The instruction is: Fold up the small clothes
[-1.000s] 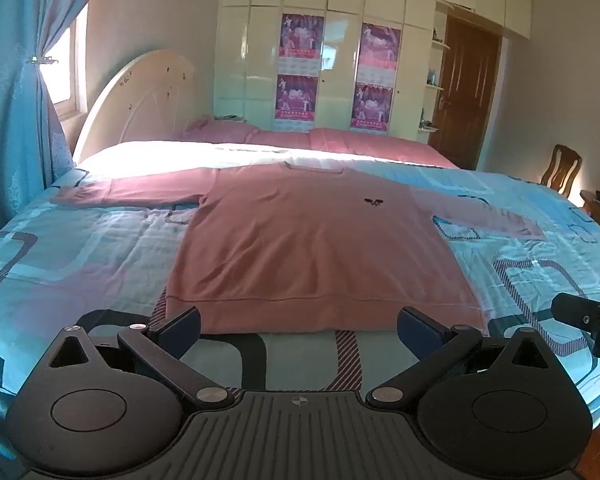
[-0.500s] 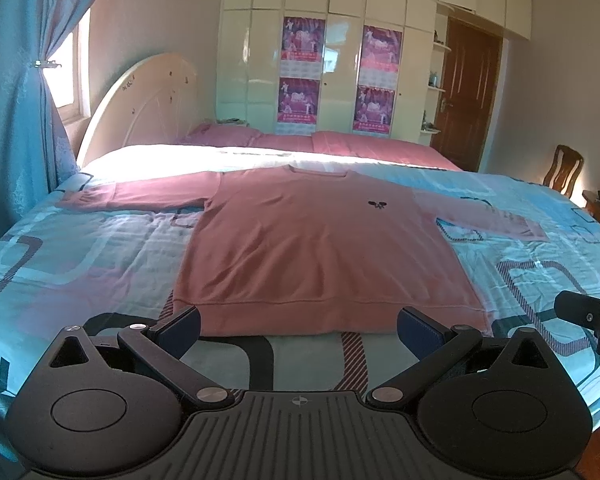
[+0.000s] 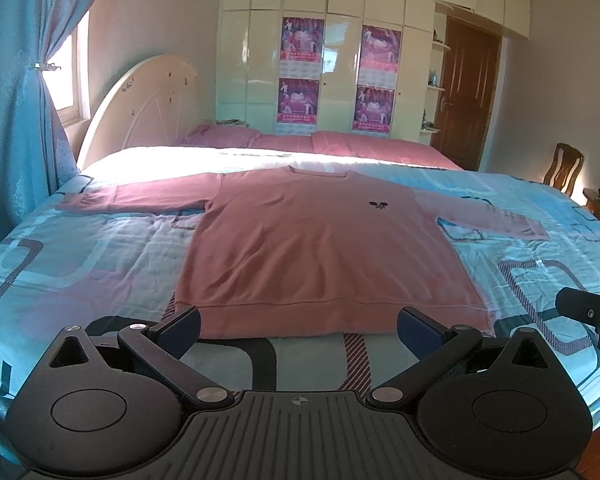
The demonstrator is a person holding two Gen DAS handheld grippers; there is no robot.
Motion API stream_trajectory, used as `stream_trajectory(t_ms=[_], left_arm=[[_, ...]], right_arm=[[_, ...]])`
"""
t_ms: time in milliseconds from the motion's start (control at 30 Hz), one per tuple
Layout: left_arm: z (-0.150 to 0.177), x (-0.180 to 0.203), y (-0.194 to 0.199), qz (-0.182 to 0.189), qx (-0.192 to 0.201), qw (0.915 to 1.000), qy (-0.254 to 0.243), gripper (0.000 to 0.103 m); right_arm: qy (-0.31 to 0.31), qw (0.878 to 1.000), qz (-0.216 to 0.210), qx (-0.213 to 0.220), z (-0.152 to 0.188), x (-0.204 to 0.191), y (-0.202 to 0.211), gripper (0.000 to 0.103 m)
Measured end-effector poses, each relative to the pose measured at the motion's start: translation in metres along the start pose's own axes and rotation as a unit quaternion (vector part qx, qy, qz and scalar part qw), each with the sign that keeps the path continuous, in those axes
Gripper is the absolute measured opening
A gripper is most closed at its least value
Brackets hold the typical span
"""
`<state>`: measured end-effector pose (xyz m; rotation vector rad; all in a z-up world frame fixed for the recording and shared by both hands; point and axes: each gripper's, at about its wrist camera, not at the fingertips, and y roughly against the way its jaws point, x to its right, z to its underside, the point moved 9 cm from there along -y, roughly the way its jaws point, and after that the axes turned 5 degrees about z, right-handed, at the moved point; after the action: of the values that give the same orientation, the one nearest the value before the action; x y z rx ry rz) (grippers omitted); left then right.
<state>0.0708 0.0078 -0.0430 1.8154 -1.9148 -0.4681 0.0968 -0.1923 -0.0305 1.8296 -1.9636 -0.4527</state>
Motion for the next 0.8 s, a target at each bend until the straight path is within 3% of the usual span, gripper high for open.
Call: stream_trajectory(t_ms=[800], left_arm=[[-0.0014, 0.0012, -0.0033, -0.001, -0.002, 1.0000, -0.003, 0.103]], right_arm=[[-0.003, 1.000, 0.000, -0.002, -0.0046, 0.0049, -0.0042, 0.102]])
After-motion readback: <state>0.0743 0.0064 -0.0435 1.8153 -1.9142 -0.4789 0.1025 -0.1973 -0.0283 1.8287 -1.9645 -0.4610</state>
